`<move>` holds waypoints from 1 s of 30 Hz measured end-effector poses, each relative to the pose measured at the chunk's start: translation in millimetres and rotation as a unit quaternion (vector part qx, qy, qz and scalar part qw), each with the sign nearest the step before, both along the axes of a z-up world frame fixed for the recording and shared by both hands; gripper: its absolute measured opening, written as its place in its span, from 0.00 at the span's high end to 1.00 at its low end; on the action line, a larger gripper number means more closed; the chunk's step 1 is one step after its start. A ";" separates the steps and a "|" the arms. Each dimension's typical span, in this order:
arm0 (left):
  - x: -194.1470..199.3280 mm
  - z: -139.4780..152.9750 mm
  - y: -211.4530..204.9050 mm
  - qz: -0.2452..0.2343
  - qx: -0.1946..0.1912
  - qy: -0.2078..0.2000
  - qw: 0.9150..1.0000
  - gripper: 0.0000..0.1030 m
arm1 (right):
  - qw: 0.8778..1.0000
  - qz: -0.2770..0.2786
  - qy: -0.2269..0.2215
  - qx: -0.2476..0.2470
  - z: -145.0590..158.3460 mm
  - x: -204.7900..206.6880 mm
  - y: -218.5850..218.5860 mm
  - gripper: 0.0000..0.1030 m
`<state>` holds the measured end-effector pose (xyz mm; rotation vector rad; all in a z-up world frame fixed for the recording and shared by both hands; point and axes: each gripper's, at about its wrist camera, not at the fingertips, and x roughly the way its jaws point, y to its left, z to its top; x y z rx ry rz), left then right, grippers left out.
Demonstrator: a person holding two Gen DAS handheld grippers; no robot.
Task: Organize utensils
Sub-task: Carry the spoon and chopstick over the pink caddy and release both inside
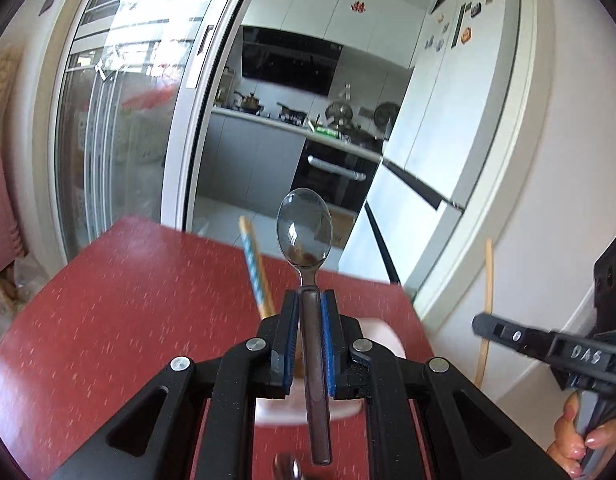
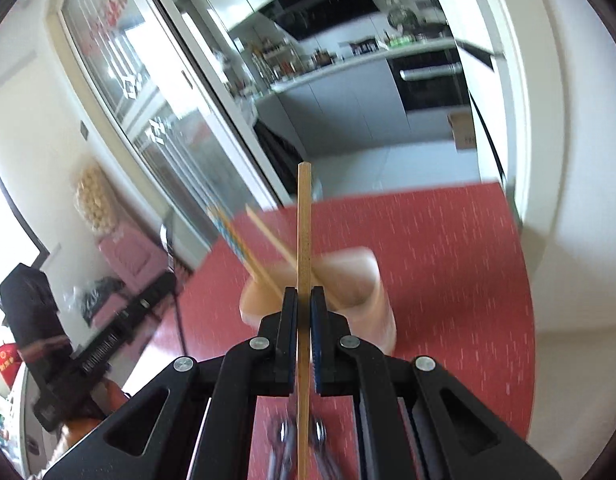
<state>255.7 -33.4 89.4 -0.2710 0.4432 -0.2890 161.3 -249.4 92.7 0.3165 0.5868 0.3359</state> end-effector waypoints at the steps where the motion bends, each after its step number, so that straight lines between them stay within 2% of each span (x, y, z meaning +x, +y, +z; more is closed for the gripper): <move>1: 5.6 0.1 -0.2 0.002 -0.001 -0.005 1.000 0.60 | 1.000 0.000 -0.009 -0.001 5.7 5.5 2.7 0.94; 7: 42.2 1.1 -5.4 0.021 -0.013 -0.042 0.999 0.60 | 0.997 0.012 -0.063 -0.031 31.2 43.2 24.7 0.94; 12: 63.3 -10.8 -11.7 0.033 -0.005 -0.063 0.997 0.60 | 0.993 0.017 -0.102 -0.055 30.5 67.6 41.9 0.94; 16: 74.0 -21.9 -16.8 0.037 0.005 -0.073 0.997 0.60 | 0.989 0.020 -0.129 -0.073 19.5 83.7 51.8 0.94; 21: 76.9 -39.3 -24.8 0.042 0.028 -0.080 0.995 0.60 | 0.981 0.016 -0.154 -0.120 -0.2 94.3 59.2 0.94; 25: 69.8 -51.5 -30.9 0.042 0.043 -0.076 0.995 0.60 | 0.976 0.020 -0.160 -0.146 -18.5 96.4 65.1 0.94; 30: 57.1 -58.6 -32.7 0.041 0.059 -0.072 0.995 0.60 | 0.977 0.030 -0.147 -0.154 -41.5 93.1 64.5 0.94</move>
